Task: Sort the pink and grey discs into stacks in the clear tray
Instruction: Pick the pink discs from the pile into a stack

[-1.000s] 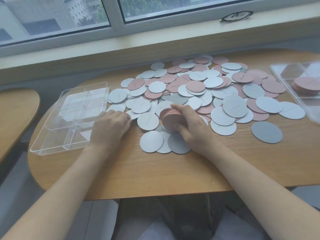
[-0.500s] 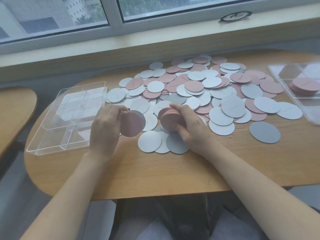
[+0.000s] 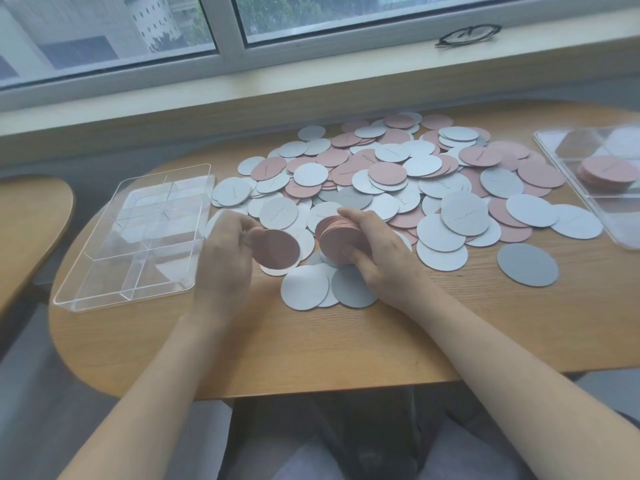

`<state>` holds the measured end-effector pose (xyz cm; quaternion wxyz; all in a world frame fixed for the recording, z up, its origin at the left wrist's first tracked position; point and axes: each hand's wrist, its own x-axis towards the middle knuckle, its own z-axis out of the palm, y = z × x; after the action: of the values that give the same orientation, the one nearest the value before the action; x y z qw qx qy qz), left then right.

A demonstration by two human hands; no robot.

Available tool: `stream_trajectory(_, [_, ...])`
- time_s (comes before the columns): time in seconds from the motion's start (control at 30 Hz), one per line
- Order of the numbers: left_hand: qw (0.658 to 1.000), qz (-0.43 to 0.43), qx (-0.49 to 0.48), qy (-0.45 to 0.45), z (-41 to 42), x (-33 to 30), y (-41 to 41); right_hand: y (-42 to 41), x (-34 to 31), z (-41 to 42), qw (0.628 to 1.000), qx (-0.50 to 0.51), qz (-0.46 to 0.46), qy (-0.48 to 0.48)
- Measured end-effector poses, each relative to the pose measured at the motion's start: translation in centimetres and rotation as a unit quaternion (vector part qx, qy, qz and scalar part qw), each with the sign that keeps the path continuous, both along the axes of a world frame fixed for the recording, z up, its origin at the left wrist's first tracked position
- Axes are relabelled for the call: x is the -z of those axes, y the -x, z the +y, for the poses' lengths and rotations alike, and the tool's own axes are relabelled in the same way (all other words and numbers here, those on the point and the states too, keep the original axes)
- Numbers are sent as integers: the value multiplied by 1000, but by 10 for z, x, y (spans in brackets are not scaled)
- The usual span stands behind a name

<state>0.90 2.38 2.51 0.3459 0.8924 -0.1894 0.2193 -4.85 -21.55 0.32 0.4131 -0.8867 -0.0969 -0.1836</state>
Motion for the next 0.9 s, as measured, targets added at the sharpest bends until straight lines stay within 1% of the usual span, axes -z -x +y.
stream_trajectory(0.07, [999, 35, 19, 35, -14, 2, 7, 0, 0, 0, 1000, -3, -3, 1])
stream_trajectory(0.2, [998, 34, 45, 36, -45, 10, 18, 1, 0, -1, 1000, -9, 3, -27])
stream_trajectory(0.3, [997, 48, 43, 50, -59, 14, 24, 1, -1, -2, 999, -3, 8, -46])
stream_trajectory(0.43, [994, 55, 69, 62, -62, 14, 31, 2, -4, 0, 999, -20, 28, -42])
stream_trajectory(0.53, [989, 86, 102, 69, -59, 17, 32, 1, -4, 2, 999, -29, 26, -19])
stream_trajectory(0.6, [989, 90, 114, 32, -58, 22, 27, 1, -2, 2, 999, -33, 3, -7])
stream_trajectory(0.7, [990, 81, 104, -53, -62, 28, 18, 3, -3, 2, 999, -27, -16, -32])
stream_trajectory(0.77, [988, 85, 110, -71, -67, 27, 15, 3, -2, 2, 999, -8, -22, -27])
stream_trajectory(0.9, [979, 126, 140, -84, -78, 21, 18, 0, 0, 2, 1000, 20, -1, 22])
